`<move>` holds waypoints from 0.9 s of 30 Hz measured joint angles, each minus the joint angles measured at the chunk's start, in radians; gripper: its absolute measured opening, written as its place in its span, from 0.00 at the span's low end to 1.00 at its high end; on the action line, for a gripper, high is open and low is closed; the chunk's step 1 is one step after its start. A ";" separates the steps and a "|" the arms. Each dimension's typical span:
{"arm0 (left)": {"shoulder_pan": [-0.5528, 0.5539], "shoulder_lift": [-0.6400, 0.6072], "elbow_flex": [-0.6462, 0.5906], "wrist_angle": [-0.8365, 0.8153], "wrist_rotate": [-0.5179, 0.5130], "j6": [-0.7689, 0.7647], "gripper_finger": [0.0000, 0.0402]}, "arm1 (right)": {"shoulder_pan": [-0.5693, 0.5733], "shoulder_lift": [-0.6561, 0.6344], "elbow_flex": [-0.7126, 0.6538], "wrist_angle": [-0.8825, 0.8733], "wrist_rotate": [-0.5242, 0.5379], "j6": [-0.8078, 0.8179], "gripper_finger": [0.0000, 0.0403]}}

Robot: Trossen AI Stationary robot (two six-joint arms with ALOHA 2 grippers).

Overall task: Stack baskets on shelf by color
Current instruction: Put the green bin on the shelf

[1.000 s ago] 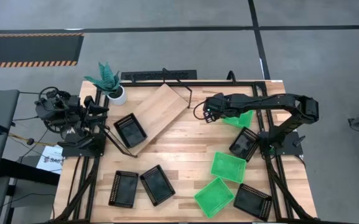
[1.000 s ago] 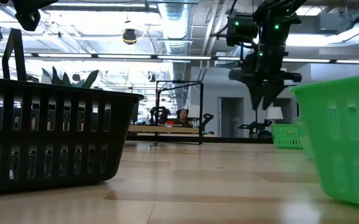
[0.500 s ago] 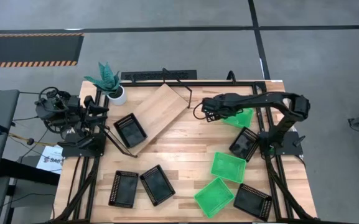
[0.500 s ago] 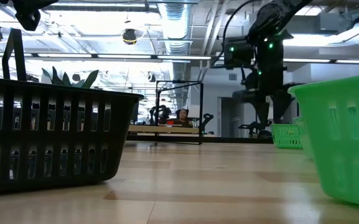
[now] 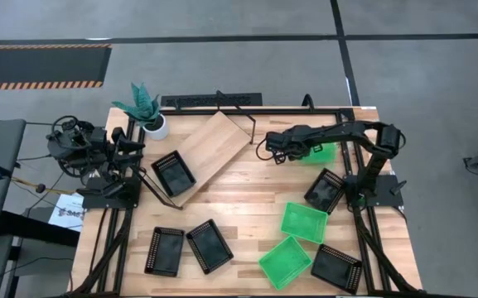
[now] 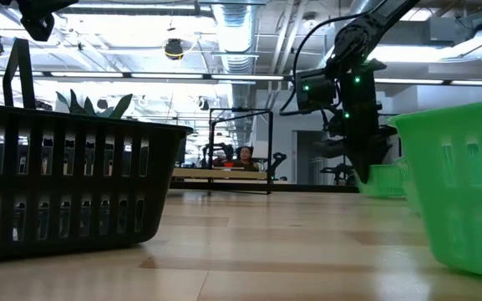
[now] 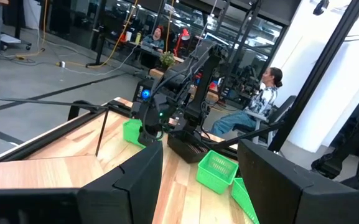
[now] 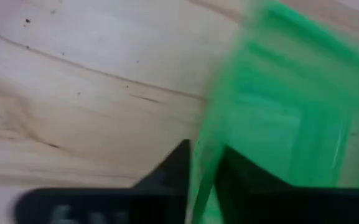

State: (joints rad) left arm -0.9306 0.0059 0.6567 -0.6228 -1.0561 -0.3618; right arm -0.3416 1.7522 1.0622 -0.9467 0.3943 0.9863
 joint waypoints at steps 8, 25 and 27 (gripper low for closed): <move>0.000 0.000 0.000 0.000 -0.003 0.000 0.49 | 0.000 -0.093 0.019 -0.002 0.008 -0.015 0.03; 0.000 0.000 0.000 0.000 -0.005 0.001 0.49 | 0.246 -0.337 0.128 0.752 0.125 -1.138 0.06; 0.000 0.000 0.000 0.000 -0.005 0.001 0.49 | 0.266 -0.295 0.128 0.840 0.072 -1.306 0.06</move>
State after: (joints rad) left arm -0.9306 0.0059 0.6567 -0.6228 -1.0607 -0.3607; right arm -0.0755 1.4568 1.1900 -0.1063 0.4667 -0.3195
